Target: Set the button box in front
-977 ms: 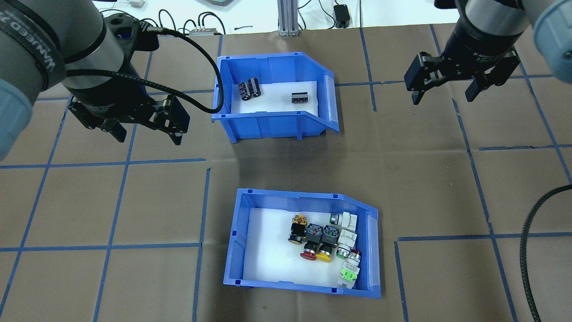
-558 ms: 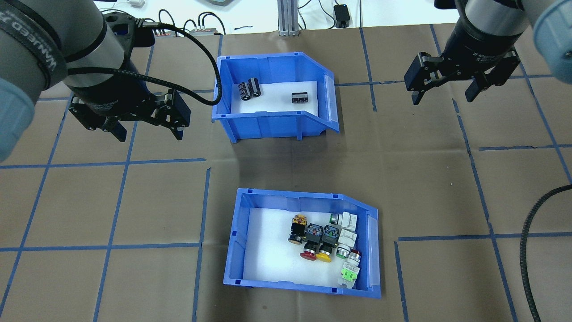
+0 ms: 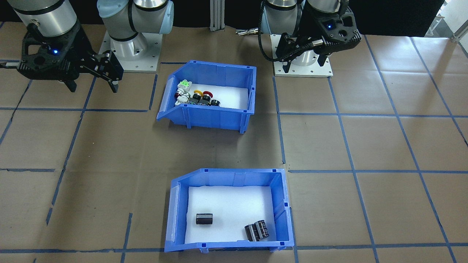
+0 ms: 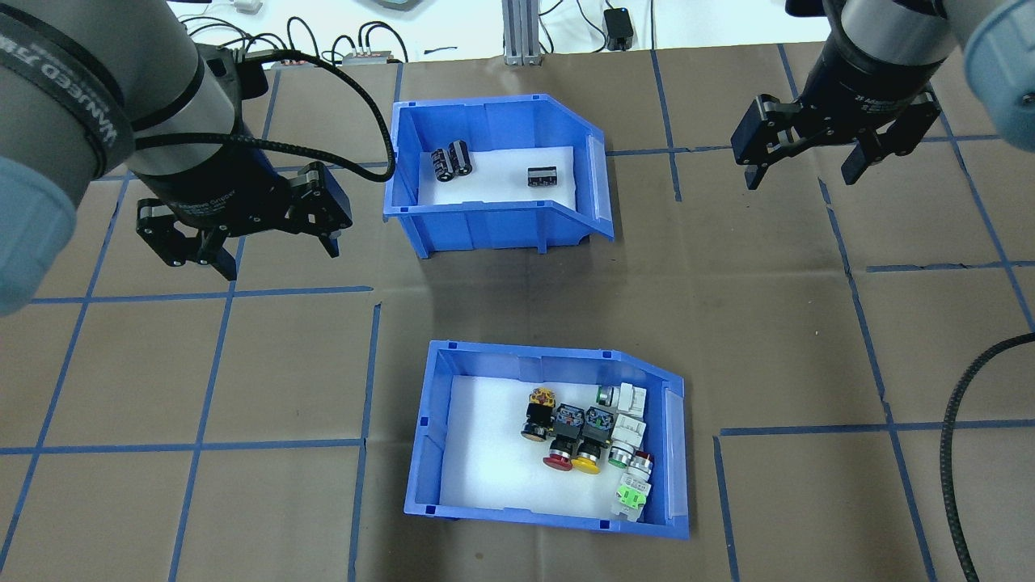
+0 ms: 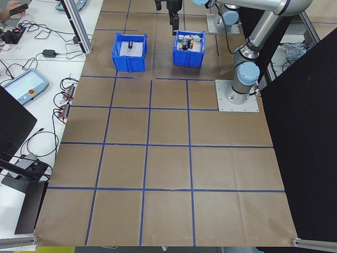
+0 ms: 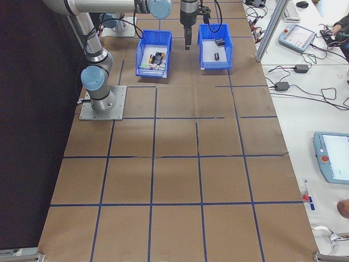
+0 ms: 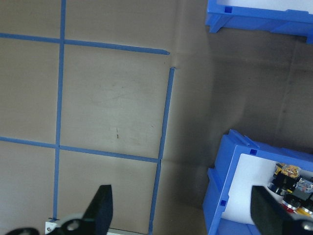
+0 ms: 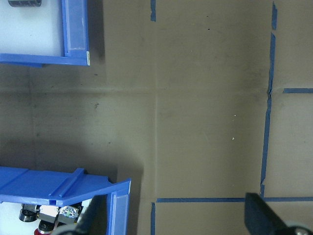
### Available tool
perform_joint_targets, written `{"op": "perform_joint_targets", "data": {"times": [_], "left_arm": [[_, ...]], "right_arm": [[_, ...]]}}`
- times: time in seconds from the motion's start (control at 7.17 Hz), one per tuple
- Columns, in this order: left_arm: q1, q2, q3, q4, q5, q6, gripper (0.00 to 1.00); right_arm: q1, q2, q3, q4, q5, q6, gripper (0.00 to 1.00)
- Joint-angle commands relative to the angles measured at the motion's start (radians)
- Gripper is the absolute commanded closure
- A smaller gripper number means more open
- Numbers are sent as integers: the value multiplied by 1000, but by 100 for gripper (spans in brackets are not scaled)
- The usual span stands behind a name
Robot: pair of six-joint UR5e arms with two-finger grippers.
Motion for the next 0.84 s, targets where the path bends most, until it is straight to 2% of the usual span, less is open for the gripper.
{"op": "perform_joint_targets", "data": {"times": [0.0,0.14,0.28,0.56,0.7], "left_arm": [[-6,62,-74,-1,-33,-264,0],[-15,96,-115,-2,-104,-408,0],[-44,128,-162,-4,-128,-622,0],[-152,158,-221,-5,-120,-987,0],[-209,155,-236,-2,-120,-1154,0]], "right_arm": [[0,2,-2,-1,-2,0,0],[0,4,-2,-1,-2,0,0],[0,11,-5,0,-3,-8,0],[0,37,-29,-16,-5,-113,0],[2,80,-79,-33,-3,-138,0]]}}
